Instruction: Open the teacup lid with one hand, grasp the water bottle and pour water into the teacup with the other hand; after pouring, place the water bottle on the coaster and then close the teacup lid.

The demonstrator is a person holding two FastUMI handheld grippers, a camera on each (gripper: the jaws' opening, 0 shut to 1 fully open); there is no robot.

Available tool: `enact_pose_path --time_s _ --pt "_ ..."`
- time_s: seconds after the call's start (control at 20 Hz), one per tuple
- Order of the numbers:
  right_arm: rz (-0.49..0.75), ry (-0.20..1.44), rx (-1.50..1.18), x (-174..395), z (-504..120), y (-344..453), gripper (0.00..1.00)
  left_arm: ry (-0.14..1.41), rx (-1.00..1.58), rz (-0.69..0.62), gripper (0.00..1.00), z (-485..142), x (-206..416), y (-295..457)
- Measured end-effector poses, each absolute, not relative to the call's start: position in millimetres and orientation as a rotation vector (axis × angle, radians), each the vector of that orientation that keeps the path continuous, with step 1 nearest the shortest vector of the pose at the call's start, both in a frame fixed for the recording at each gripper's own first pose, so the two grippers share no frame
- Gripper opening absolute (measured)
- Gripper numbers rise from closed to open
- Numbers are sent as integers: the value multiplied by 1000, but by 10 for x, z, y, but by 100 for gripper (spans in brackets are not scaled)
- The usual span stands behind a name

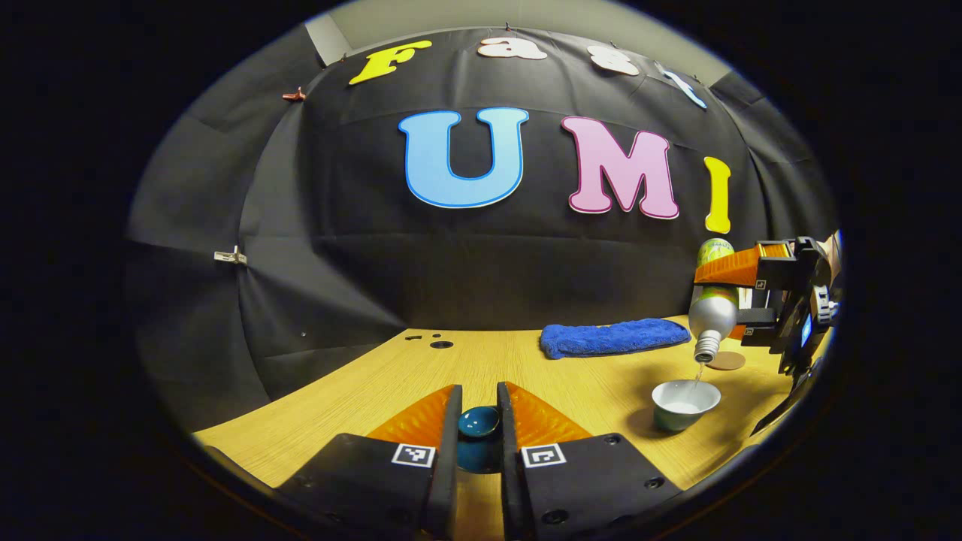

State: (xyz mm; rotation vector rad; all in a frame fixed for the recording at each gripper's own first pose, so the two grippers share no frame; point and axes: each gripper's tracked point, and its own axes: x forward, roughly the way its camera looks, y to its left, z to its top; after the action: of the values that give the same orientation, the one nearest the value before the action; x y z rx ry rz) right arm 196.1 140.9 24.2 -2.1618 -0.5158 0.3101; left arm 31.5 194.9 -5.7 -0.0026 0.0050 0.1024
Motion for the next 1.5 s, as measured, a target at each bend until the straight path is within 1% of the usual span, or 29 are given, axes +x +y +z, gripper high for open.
enact_pose_path --time_s 0.4,0.55,1.5 --pt "313 -563 -2230 1957 304 1463 73 5 -3 97 28 -50 301 1945" --pt "318 -610 -2270 1915 301 1526 73 6 -3 97 28 -58 313 1932" --pt "306 -632 -2327 1893 300 1567 73 5 -2 89 28 -60 309 1920"
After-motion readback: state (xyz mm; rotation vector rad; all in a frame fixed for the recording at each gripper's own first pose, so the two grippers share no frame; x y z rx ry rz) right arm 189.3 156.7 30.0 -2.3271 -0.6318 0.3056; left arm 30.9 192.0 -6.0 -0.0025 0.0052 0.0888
